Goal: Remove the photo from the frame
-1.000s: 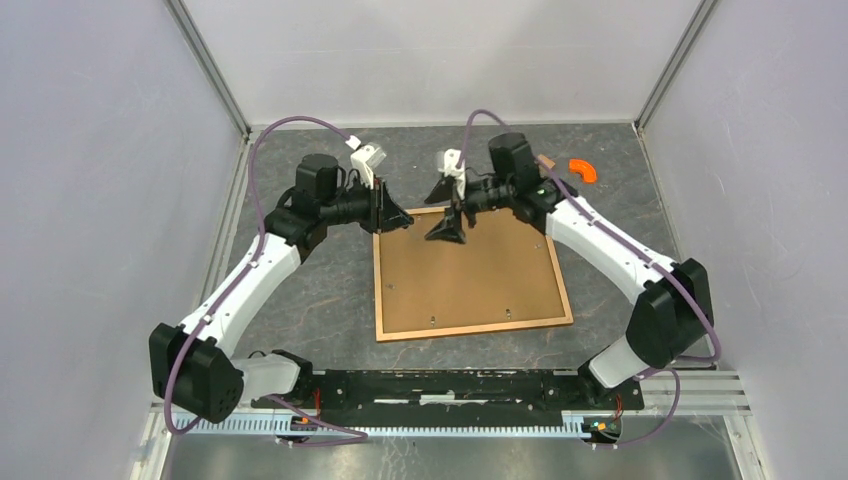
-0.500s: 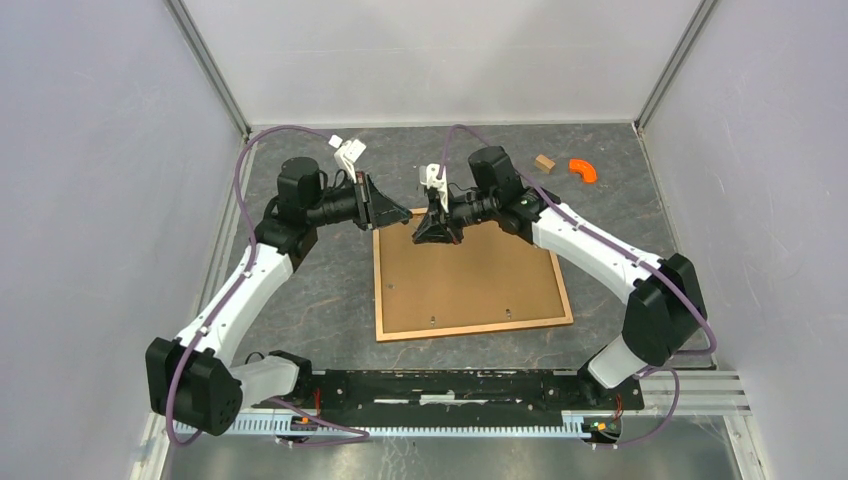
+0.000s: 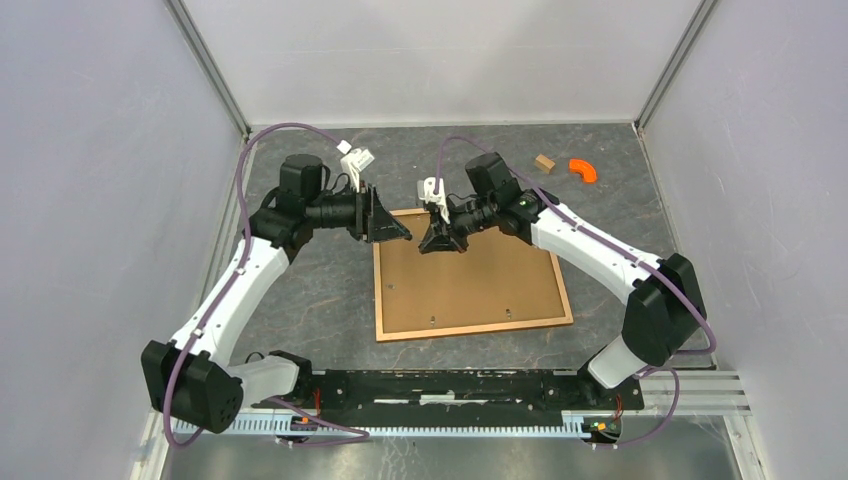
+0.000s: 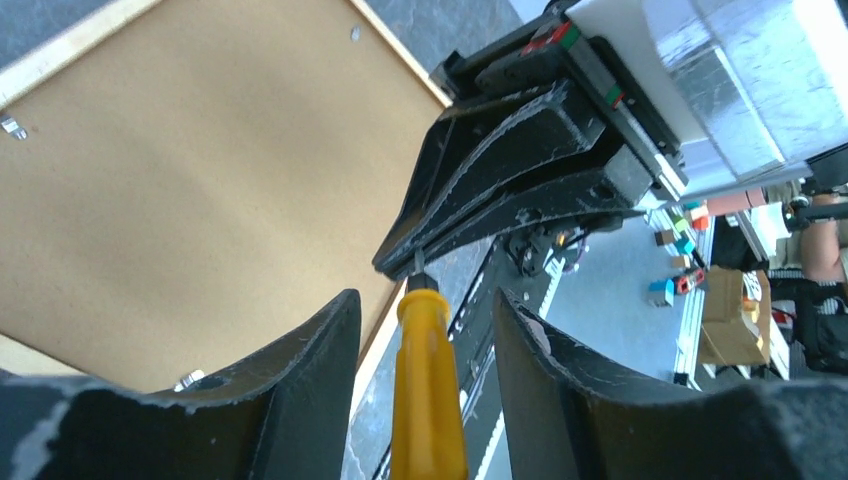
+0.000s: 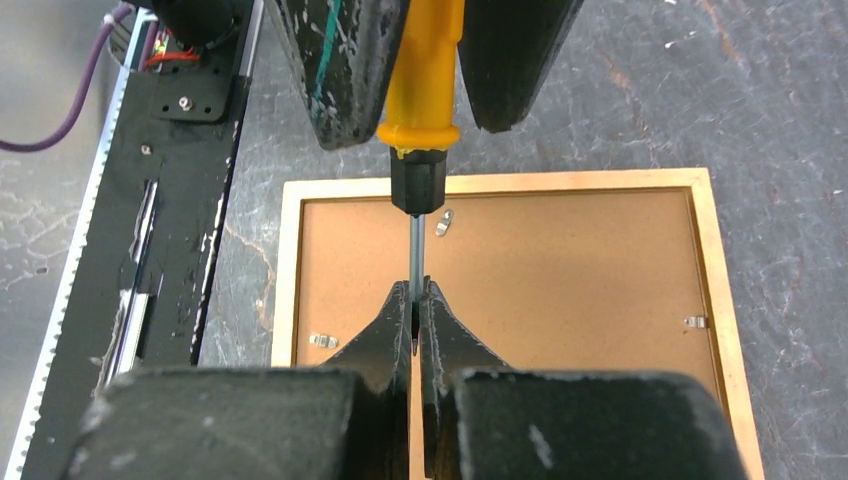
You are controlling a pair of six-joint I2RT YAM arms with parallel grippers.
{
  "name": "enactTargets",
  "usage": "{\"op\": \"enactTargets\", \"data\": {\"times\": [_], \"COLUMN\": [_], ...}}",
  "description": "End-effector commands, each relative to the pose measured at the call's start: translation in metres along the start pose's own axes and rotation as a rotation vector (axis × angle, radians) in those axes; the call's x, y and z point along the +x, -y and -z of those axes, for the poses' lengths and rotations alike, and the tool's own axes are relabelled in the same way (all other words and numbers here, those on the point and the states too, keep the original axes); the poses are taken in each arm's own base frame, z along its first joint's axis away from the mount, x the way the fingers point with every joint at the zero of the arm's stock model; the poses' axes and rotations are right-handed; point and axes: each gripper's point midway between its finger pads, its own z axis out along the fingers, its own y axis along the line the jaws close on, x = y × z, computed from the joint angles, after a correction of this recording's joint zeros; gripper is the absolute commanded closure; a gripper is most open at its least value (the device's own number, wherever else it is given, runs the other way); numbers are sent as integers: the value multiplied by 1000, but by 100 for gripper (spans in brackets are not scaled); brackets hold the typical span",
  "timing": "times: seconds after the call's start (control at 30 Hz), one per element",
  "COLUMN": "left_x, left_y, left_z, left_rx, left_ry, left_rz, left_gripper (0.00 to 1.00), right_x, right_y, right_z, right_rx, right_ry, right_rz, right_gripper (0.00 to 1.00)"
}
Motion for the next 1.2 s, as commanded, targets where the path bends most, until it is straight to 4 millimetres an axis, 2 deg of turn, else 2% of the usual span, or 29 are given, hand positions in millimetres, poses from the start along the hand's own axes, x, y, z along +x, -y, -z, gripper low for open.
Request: {"op": "enactTargets", "data": {"times": [0.0, 0.13, 0.3, 0.57, 0.67, 0.7, 0.77, 0.8, 0.9, 1.0, 1.07, 1.17], "left_x": [16, 21, 25, 25, 24, 23, 19, 17, 12, 9, 7, 4], "left_y": [6, 7, 5, 4, 3, 2, -2, -6, -23, -34, -40, -42], "left_z": [5, 2, -1, -5, -6, -5, -2, -1, 6, 13, 16, 20], "left_rx": [44, 59, 62, 71, 67, 64, 36, 4, -103, -160, -195, -225], "left_ry": [-78, -95, -107, -91, -79, -71, -52, -40, -7, 12, 22, 30], "left_rz": [-40, -19, 3, 36, 39, 43, 36, 24, -2, -1, -6, -22], "left_gripper": [42, 42, 47, 76, 94, 98, 98, 98, 98, 98, 98, 98], "right_x": [-4, -2, -1, -3, -6, -6, -3, 1, 14, 43, 75, 122], "right_y": [-7, -8, -9, -10, -7, -6, -2, 1, 17, 45, 59, 66], "right_z": [5, 5, 5, 4, 5, 6, 9, 13, 37, 79, 113, 156], "right_rx": [-27, -31, -30, -26, -4, 7, 37, 61, 173, 375, 531, 721], "right_ry": [-19, -29, -37, -39, -36, -38, -53, -61, -55, -72, -116, -209], "right_rz": [77, 80, 84, 86, 80, 70, 45, 25, -56, -162, -246, -339], "right_gripper": [100, 100, 100, 100, 100, 92, 59, 49, 32, 22, 19, 14]}}
